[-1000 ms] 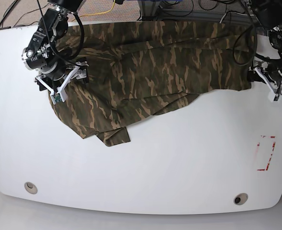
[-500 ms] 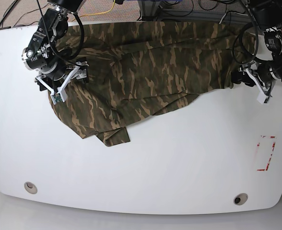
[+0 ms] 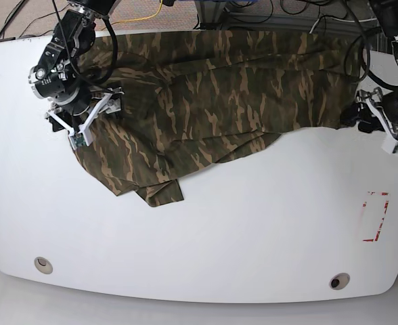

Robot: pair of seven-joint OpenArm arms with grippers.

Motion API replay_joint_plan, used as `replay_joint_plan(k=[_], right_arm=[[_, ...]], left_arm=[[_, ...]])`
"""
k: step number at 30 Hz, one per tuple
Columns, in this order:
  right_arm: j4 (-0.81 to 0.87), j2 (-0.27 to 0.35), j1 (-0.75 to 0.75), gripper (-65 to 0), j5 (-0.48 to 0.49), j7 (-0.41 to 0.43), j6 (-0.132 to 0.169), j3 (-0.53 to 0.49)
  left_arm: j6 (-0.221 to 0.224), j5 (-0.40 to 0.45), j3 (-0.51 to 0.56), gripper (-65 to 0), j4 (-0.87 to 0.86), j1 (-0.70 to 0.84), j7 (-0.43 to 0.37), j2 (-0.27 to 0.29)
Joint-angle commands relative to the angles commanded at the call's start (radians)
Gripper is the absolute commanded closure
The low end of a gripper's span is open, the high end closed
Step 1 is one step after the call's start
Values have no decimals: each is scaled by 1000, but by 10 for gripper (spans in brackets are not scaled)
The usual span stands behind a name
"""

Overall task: Layout the t-shirt on the table in an organized manner, then fold the t-shirt properly
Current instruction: 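Hold the shirt edges with both grippers and lift them up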

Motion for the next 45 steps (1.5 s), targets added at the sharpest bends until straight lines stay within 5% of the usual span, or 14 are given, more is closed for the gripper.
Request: replay_joint_plan(k=[12, 19, 40, 45], right_arm=[[-29, 5, -44, -571, -9, 3, 0, 86], [-91, 5, -44, -571, -11, 6, 0, 176], [-166, 31, -18, -571, -2, 8, 0, 176], [-169, 49, 71, -571, -11, 8, 0, 175]], left_arm=[[0, -21, -12, -381, 60, 107, 0, -58], [0, 38, -28, -381, 66, 170, -2, -44], [0, 72, -29, -379, 60, 173, -12, -29], [0, 140, -23, -379, 41, 149, -64, 21]])
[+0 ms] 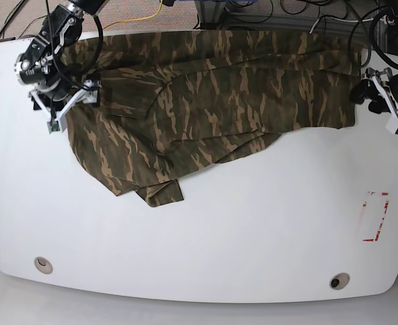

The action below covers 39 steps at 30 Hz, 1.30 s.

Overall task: Layout the t-shirt on the table in an organized manner, then fold the t-shirt properly
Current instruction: 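Hold the shirt edges with both grippers and lift them up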

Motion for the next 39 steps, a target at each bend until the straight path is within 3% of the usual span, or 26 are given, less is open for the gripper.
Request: replay_joint_plan(k=[6, 11, 15, 19, 28, 39], right_arm=[[-87, 46, 106, -571, 0, -6, 0, -5], [-107, 61, 132, -571, 0, -6, 0, -6], [-107, 63, 127, -571, 2, -6, 0, -6], [-106, 63, 121, -571, 3, -6, 0, -6], [-104, 57, 97, -571, 11, -6, 0, -6], [-97, 63, 101, -571, 9, -6, 0, -6]], left_arm=[[0, 158, 18, -379, -40, -84, -15, 87], [0, 238, -40, -379, -38, -107, 5, 97], [0, 272, -124, -379, -55, -114, 3, 97], [0, 299, -140, -382, -100, -137, 3, 95], [0, 334, -35, -382, -236, -255, 2, 100], [0, 334, 57, -382, -249, -292, 9, 167]])
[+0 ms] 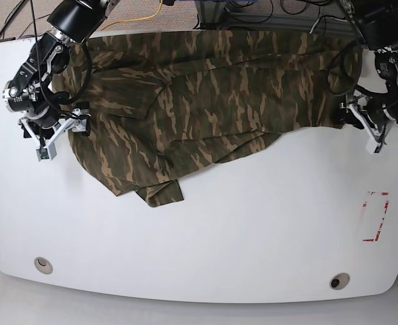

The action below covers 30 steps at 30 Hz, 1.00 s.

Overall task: Layout the t-shirt on the table in an organized manner, then fold the t-shirt properly
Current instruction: 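Hold the shirt edges with both grippers and lift them up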

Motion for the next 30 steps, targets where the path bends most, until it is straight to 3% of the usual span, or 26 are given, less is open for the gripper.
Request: replay_joint_plan(k=[9, 14, 18, 22, 30], right_arm=[[-26, 17, 52, -571, -9, 3, 0, 0], [-101, 23, 123, -571, -9, 5, 0, -2], [-190, 52, 175, -571, -9, 9, 0, -2], [-328, 68, 230, -571, -9, 68, 0, -2], [-559, 109, 304, -571, -8, 173, 0, -61]], left_arm=[[0, -3, 35, -381, 3, 5, 25, 38], [0, -54, 35, -372, 6, 5, 41, 54], [0, -68, 35, -276, 6, 5, 41, 51], [0, -68, 35, -158, 6, 2, 41, 51], [0, -71, 34, -138, 6, 3, 41, 31]])
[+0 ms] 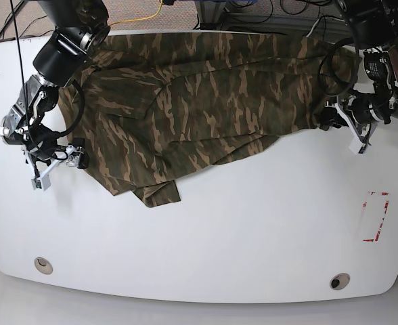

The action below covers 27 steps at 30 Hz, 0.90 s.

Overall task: Layout the t-shirt on the table in an organized manner, then fold the t-shirt properly
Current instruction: 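Hold the shirt edges with both grippers and lift them up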

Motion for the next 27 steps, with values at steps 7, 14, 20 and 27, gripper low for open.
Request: replay_joint_plan(k=[7, 14, 20, 27], right_arm=[[-98, -6, 3, -571, 3, 75, 0, -54], [-97, -52, 0, -569, 0, 77, 0, -80], [-95, -58, -2, -496, 8, 77, 0, -81], [-95, -58, 3, -43, 5, 77, 0, -83]], left_arm=[[0, 0, -3, -89, 0, 2, 0, 0], [0, 0, -3, -74, 20, -2, -2, 0], [0, 2, -3, -75, 81, 0, -2, 3], [0, 5, 0, -75, 84, -8, -2, 3]])
